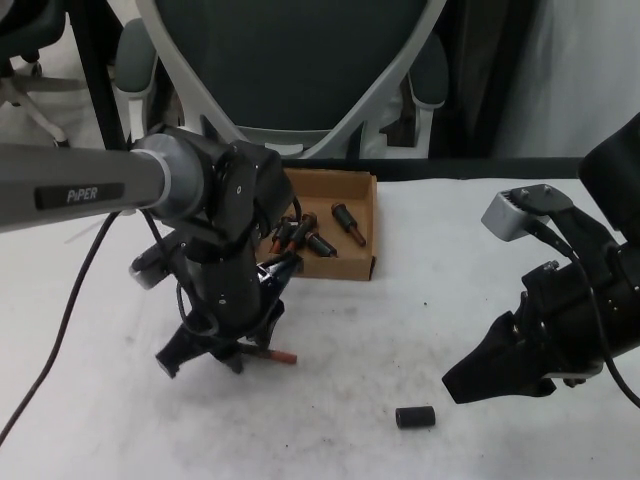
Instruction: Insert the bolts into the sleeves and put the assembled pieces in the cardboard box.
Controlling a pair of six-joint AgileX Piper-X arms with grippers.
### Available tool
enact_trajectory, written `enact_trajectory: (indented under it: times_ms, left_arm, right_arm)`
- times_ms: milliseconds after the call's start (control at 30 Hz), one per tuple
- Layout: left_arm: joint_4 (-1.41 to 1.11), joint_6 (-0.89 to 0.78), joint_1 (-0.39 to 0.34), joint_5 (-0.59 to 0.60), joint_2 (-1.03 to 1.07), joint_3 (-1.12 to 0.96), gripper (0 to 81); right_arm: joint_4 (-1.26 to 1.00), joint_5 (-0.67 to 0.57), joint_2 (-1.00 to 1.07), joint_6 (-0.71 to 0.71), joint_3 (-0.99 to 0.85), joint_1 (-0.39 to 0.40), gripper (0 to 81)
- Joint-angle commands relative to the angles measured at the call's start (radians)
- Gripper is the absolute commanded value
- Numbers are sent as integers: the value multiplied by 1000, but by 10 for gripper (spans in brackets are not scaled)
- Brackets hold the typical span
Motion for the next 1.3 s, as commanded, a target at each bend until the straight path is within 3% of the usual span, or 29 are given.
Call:
enact_trajectory:
  times_ms: [0, 167, 467, 600, 767, 900, 1267]
  left_arm:
    - [10, 192, 11, -95, 25, 5, 343]
    - [23, 332, 11, -127, 25, 5, 300]
    - [33, 622, 6, -191, 25, 5, 300]
    - [57, 670, 7, -192, 25, 5, 300]
    - [106, 550, 6, -160, 25, 5, 300]
    - [155, 332, 6, -68, 25, 5, 300]
    - [157, -14, -17, 200, 25, 5, 300]
  right_arm:
    - [4, -13, -12, -10, -1, 1, 339]
    - [4, -13, -12, -10, -1, 1, 339]
    - [12, -12, -12, -8, -1, 1, 339]
    - [11, -15, -12, -8, -1, 1, 339]
    - [17, -15, -12, -8, -1, 1, 339]
    - [22, -15, -12, -8, -1, 1, 339]
    - [24, -39, -12, -8, -1, 1, 339]
